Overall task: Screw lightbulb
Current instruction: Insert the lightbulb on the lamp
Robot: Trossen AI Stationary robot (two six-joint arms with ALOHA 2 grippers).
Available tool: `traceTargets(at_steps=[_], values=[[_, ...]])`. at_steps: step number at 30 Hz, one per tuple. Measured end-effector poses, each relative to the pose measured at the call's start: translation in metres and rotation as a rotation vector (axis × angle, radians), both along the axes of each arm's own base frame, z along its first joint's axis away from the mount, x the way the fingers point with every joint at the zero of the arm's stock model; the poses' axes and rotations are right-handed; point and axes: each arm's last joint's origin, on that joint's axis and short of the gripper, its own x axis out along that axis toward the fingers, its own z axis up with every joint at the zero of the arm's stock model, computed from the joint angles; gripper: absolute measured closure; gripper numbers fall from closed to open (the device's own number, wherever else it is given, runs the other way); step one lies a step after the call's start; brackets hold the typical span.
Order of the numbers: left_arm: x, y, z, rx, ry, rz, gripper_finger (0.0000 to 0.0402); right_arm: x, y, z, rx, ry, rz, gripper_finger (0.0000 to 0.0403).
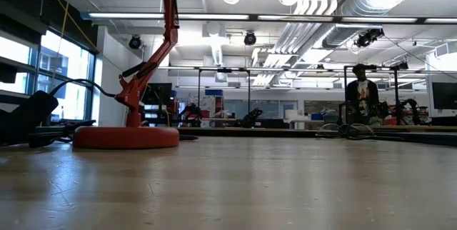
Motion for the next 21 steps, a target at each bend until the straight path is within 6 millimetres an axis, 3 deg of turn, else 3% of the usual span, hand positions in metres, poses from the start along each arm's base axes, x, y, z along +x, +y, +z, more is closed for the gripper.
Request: traceTargets(at_steps=[21], values=[[0.004,-0.002,0.004,-0.044,-0.054,0.062,0.0402,0.006,-0.010,-0.004,-0.056,0.007,-0.122,0.0169]])
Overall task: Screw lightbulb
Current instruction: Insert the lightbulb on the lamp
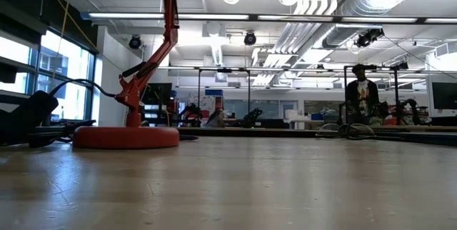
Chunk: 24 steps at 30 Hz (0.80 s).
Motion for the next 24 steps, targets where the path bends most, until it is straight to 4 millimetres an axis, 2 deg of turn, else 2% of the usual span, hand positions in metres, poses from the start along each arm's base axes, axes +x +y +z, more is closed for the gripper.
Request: traceTargets(at_steps=[17,24], values=[[0.005,-0.003,-0.001,0.007,0.007,0.019,0.0402,0.006,0.009,-0.001,0.029,-0.040,-0.016,0.0169],[0.005,-0.004,-0.001,-0.011,-0.001,-0.001,0.0402,0.014,0.011,-0.008,0.047,-0.023,-0.016,0.0169]])
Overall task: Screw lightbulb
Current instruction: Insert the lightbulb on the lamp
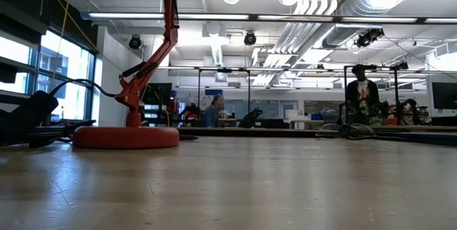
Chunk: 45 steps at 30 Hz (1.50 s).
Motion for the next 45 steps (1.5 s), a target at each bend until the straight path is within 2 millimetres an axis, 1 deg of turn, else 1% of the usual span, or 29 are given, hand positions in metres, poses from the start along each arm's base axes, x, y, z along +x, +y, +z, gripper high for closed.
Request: traceTargets(at_steps=[8,12,18,31,45], values=[[-0.0037,0.0018,0.0011,-0.064,-0.030,-0.073,0.0402,0.0033,-0.0001,-0.0022,0.008,-0.003,-0.001,0.0169],[-0.0035,0.0011,0.0011,-0.030,-0.009,-0.104,0.0402,0.0063,0.0000,-0.0048,0.018,0.000,-0.001,0.0169],[-0.0033,0.0010,0.0010,0.025,0.020,-0.108,0.0401,0.0073,0.0000,-0.0047,0.026,-0.009,-0.003,0.0169],[-0.0034,0.0011,0.0010,0.026,0.020,-0.107,0.0401,0.0072,-0.0009,-0.0045,0.024,-0.011,-0.033,0.0169],[-0.0035,0.0012,0.0004,0.031,0.027,-0.105,0.0402,0.0071,0.0023,-0.0043,0.019,-0.013,-0.006,0.0169]])
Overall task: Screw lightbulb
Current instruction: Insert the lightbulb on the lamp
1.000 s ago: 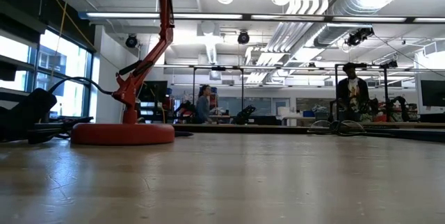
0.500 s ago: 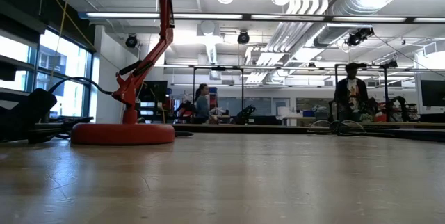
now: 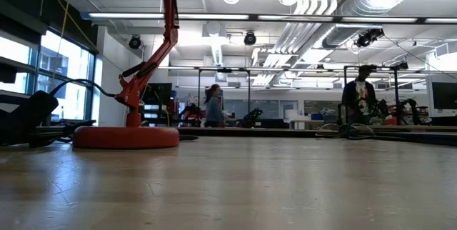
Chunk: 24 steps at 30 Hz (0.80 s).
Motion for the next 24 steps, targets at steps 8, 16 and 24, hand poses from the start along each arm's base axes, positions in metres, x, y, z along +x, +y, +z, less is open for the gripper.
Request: traceTargets(at_steps=[8,16,24], values=[[-0.0010,0.0010,0.0000,0.001,-0.001,0.008,0.0401,-0.0001,0.0029,-0.0002,0.018,0.001,0.008,0.0169],[-0.0012,0.0013,0.0003,-0.002,-0.005,0.020,0.0401,0.0001,-0.0029,-0.0002,0.006,0.002,-0.016,0.0169],[-0.0012,0.0014,0.0003,0.001,-0.004,0.026,0.0401,0.0004,-0.0023,0.0007,-0.002,-0.010,-0.006,0.0169]])
